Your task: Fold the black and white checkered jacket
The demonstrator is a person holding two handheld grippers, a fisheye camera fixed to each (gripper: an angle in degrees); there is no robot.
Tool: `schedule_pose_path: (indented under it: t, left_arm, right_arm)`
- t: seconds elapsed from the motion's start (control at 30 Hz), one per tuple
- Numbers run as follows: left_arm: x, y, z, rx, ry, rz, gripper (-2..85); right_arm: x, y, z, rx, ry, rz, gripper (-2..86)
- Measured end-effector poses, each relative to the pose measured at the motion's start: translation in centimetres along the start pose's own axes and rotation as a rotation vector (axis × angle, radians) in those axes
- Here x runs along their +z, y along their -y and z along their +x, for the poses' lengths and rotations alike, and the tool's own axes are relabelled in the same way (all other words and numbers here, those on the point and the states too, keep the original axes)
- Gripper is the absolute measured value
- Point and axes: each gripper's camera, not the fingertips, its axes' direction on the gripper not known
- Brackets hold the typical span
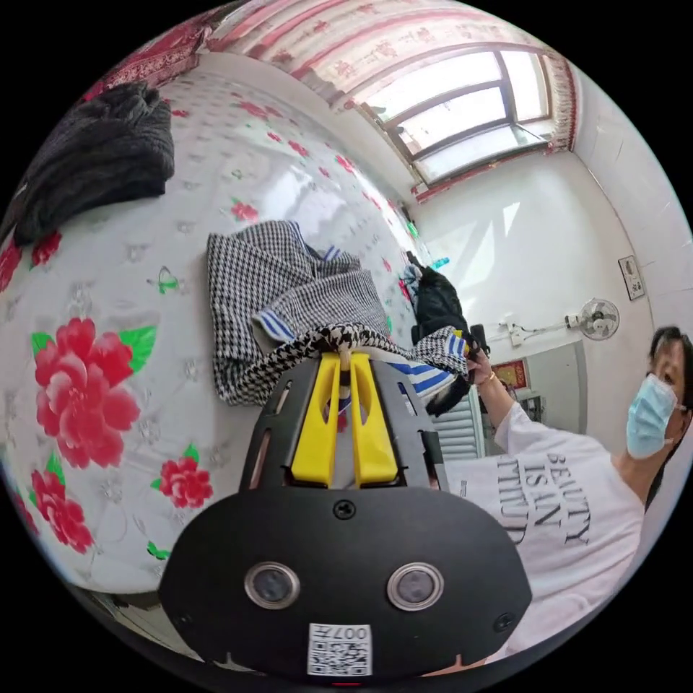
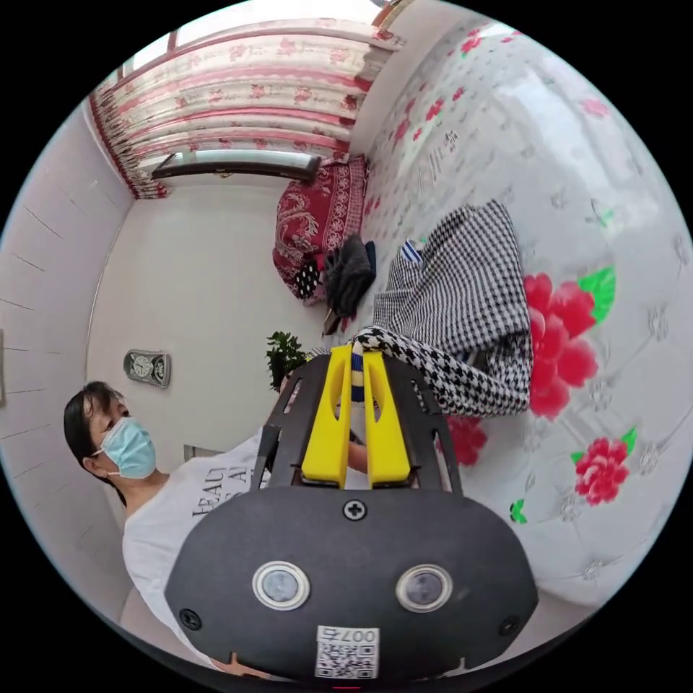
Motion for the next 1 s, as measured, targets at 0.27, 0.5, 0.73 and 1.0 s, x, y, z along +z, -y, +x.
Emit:
schedule_pose_path:
  t: [0.27,0.5,0.73,1.0]
  left_arm:
    - [5.6,1.9,-1.2,-0.176,0.229,0.173,11.2]
    - [9.8,-8.1,-4.5,-0.237,0.438,0.038,12.0]
    - [14.0,-8.4,-7.0,-0.406,0.355,0.009,11.1]
    - [11.8,-11.1,-2.3,-0.27,0.478,0.079,9.6]
  right_arm:
    - [2.1,3.1,-0.7,-0.056,-0.457,0.169,7.7]
    - [-1.7,-10.6,7.1,0.168,-0.551,0.228,11.6]
    - [-2.2,-12.8,12.4,0.43,-0.246,0.29,12.0]
    - [-7.4,-17.2,11.8,0.438,-0.162,0.391,6.2]
